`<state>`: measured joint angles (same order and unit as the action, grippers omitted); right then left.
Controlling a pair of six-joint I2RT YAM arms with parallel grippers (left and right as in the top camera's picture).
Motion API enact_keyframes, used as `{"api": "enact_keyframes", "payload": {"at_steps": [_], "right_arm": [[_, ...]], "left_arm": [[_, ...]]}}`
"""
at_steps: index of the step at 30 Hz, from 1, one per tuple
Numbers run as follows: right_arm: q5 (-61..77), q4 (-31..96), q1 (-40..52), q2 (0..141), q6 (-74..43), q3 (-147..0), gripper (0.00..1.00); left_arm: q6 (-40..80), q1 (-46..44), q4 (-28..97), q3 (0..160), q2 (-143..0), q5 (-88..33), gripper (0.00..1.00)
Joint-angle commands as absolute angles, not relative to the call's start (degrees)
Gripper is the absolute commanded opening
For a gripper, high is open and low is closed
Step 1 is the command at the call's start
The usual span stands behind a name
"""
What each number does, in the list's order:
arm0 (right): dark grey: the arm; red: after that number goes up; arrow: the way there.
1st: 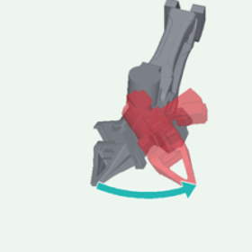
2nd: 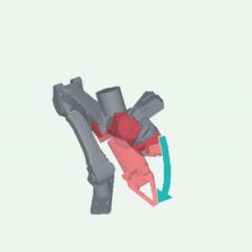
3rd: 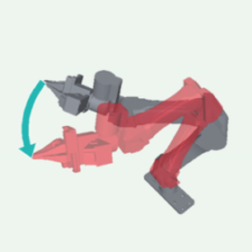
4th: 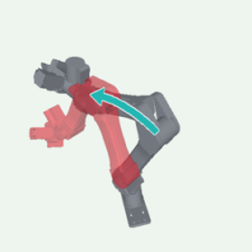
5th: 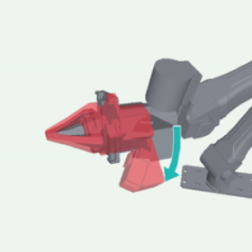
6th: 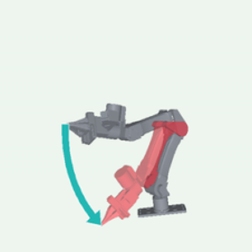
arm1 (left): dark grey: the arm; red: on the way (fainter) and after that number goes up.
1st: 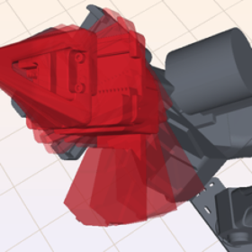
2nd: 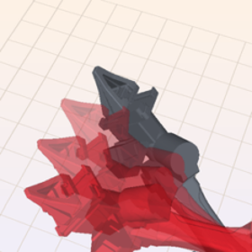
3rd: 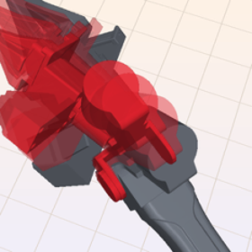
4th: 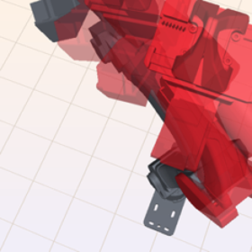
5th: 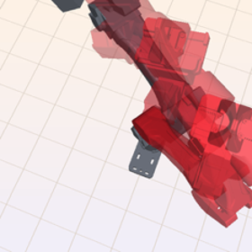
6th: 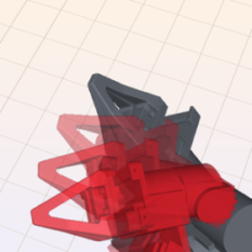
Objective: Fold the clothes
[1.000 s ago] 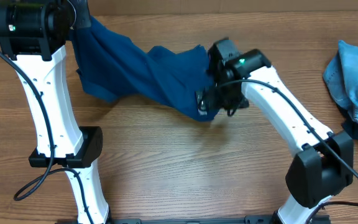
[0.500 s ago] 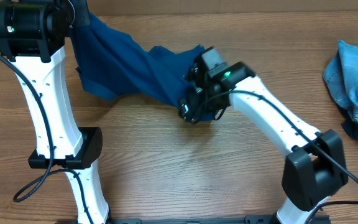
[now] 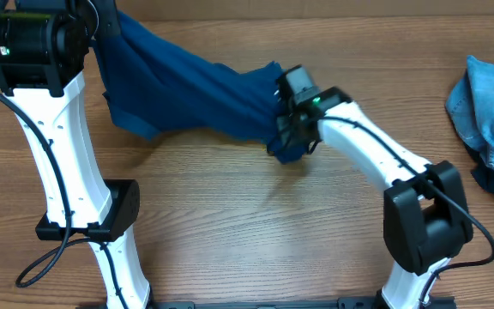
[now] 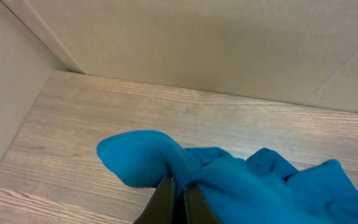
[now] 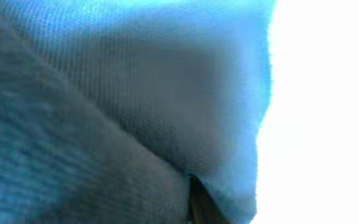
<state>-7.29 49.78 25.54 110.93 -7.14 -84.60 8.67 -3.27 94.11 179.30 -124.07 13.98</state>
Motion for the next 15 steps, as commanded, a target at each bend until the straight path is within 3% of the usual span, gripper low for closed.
{"api": "enact_keyframes", "payload": {"at_steps": [1, 8, 15], "right_arm": [[-16.91, 48.99, 22.41, 110.06, -2.42, -95.26, 0.06], [-17.1, 43.27, 16.78, 110.04, 3.51, -112.38, 0.05], [-13.47, 40.99, 11.05, 110.06, 3.49, -117.12, 0.05]], "left_arm": [[9.26, -2.83, 91.7, 180.0, -121.91, 15.64, 0.04], [9.43, -1.91, 90.08, 180.0, -121.91, 15.55, 0.04], [9.47, -0.01, 89.01, 180.0, -121.91, 15.42, 0.04]]}}
